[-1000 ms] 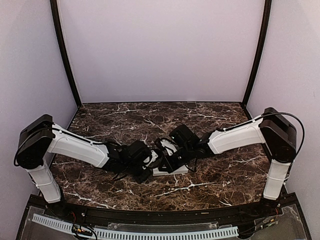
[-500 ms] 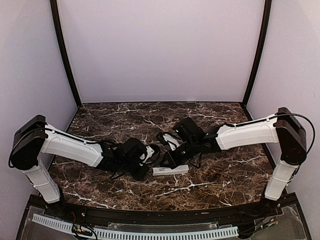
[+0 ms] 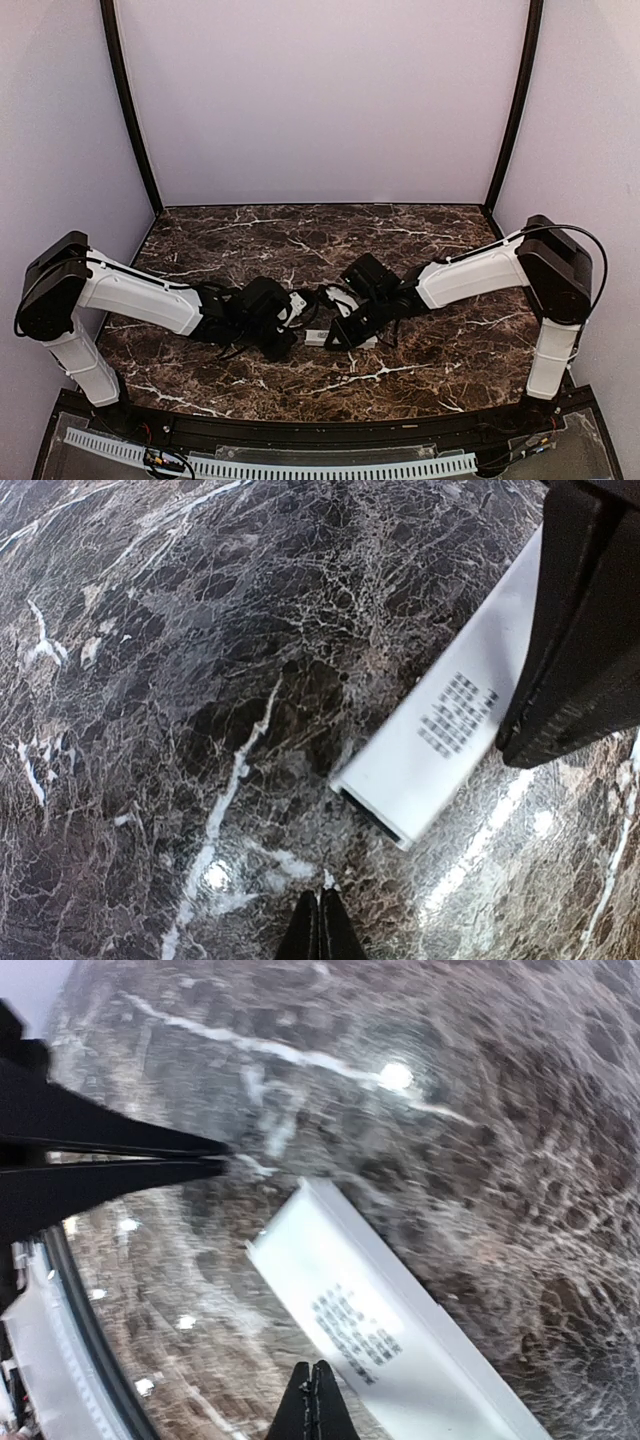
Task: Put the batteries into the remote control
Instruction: Press the battery cover onto the remote control.
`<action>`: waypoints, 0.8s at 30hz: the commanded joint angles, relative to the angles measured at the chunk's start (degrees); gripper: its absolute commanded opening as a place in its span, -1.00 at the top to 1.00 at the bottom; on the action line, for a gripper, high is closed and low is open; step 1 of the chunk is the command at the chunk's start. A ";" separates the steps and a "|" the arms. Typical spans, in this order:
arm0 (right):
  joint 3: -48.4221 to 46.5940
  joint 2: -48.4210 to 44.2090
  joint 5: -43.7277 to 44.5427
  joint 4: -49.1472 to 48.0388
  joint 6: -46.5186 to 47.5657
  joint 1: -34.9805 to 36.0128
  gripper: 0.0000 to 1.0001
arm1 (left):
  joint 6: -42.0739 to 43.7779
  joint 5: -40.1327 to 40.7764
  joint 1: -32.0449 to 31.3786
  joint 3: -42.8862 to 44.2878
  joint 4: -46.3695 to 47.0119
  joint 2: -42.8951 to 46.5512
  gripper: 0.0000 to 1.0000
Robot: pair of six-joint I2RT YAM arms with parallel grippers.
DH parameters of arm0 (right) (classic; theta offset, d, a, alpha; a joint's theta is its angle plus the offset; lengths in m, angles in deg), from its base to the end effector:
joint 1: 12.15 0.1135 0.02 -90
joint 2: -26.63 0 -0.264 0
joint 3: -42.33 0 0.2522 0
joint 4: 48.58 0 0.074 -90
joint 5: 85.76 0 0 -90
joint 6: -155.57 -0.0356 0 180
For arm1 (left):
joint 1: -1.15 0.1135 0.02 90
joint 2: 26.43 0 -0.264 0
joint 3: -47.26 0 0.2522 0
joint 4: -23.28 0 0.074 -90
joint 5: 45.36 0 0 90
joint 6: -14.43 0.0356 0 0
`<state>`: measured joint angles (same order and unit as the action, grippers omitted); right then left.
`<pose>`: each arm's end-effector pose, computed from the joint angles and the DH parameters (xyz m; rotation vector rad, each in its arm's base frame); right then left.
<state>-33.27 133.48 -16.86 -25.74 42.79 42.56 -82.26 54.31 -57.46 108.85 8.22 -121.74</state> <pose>0.2062 0.3135 0.1485 -0.9064 2.5712 0.9472 0.1750 -0.2752 0.1543 0.9942 2.2187 -0.3200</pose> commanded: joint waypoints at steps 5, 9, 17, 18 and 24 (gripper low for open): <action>-0.06 -1.06 0.05 0.52 -0.90 -0.40 1.00 | 0.09 -0.40 0.24 -0.08 -0.13 0.75 0.94; -1.85 -4.15 -2.20 1.81 -0.60 -0.40 1.00 | 0.03 -0.90 0.22 -0.06 0.25 0.48 0.95; -0.45 -13.18 -0.15 8.92 -4.67 -2.02 1.00 | 0.30 0.41 0.85 0.41 1.12 0.19 0.95; 0.21 -14.36 2.48 11.40 -6.19 -2.75 1.00 | 0.20 0.54 1.41 0.55 1.12 0.11 0.95; 3.62 -20.68 19.86 27.11 -14.08 -5.53 1.00 | 0.55 1.31 2.88 2.89 2.57 -2.62 0.95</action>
<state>-32.24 115.40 -10.41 -12.17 34.74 38.35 -82.24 54.66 -55.38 109.18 9.75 -122.31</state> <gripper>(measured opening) 0.003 0.028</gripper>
